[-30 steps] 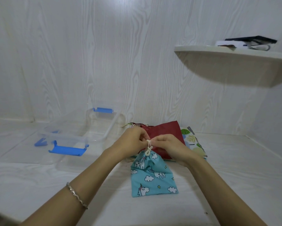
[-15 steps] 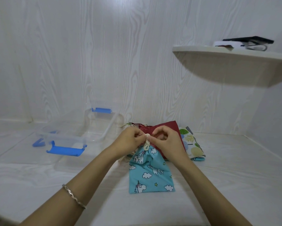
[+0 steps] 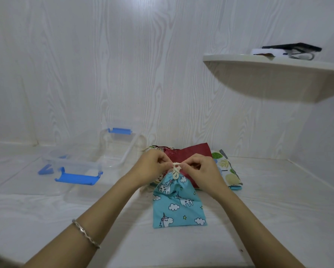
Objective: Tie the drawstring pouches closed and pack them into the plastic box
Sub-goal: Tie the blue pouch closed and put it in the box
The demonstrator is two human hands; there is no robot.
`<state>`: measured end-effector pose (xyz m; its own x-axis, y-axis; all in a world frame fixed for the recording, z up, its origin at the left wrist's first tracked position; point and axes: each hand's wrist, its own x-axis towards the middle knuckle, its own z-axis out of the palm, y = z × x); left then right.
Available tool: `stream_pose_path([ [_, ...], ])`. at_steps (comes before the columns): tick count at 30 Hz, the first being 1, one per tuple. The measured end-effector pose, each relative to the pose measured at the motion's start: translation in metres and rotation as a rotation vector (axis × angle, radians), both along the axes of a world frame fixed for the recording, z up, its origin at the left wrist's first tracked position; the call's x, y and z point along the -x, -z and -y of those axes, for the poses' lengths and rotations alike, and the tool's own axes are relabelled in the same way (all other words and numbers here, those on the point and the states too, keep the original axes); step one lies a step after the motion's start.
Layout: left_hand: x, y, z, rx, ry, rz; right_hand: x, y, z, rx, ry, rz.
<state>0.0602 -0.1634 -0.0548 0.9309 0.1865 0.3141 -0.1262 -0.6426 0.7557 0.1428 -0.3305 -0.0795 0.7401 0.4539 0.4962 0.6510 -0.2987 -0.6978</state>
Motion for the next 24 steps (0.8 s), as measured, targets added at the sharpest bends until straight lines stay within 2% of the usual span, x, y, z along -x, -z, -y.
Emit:
stream_pose_path([
  [6,0.002,0.008,-0.007,0.090,-0.072,-0.053,-0.009,0.005,0.015,0.106,0.065,-0.017],
  [9,0.001,0.006,-0.003,0.172,-0.013,-0.074,-0.005,0.003,0.015,0.087,-0.106,-0.212],
  [11,0.001,0.005,0.000,0.235,0.022,-0.093,0.000,0.001,0.011,0.176,-0.212,-0.283],
  [13,0.001,0.004,0.003,0.145,-0.063,-0.061,0.003,-0.001,0.005,0.253,-0.200,-0.194],
  [15,0.005,-0.002,0.009,0.029,-0.220,-0.004,0.004,-0.010,-0.001,0.182,-0.130,-0.128],
  [16,0.008,-0.008,0.010,0.083,-0.237,-0.064,0.003,-0.016,-0.004,0.124,-0.095,-0.100],
  [17,0.009,-0.017,0.011,0.229,-0.179,-0.212,0.001,-0.024,-0.006,0.070,-0.071,-0.065],
  [19,0.010,-0.034,0.010,0.627,0.070,-0.578,0.002,-0.044,-0.013,-0.011,-0.087,0.018],
  [20,0.008,-0.041,0.008,0.805,0.199,-0.669,0.004,-0.054,-0.018,-0.038,-0.111,0.061],
  [22,0.000,-0.054,0.002,1.049,0.341,-0.587,0.010,-0.073,-0.029,-0.078,-0.149,0.146],
  [24,-0.008,-0.072,-0.006,1.142,0.359,-0.386,0.016,-0.087,-0.041,-0.118,-0.172,0.215],
])
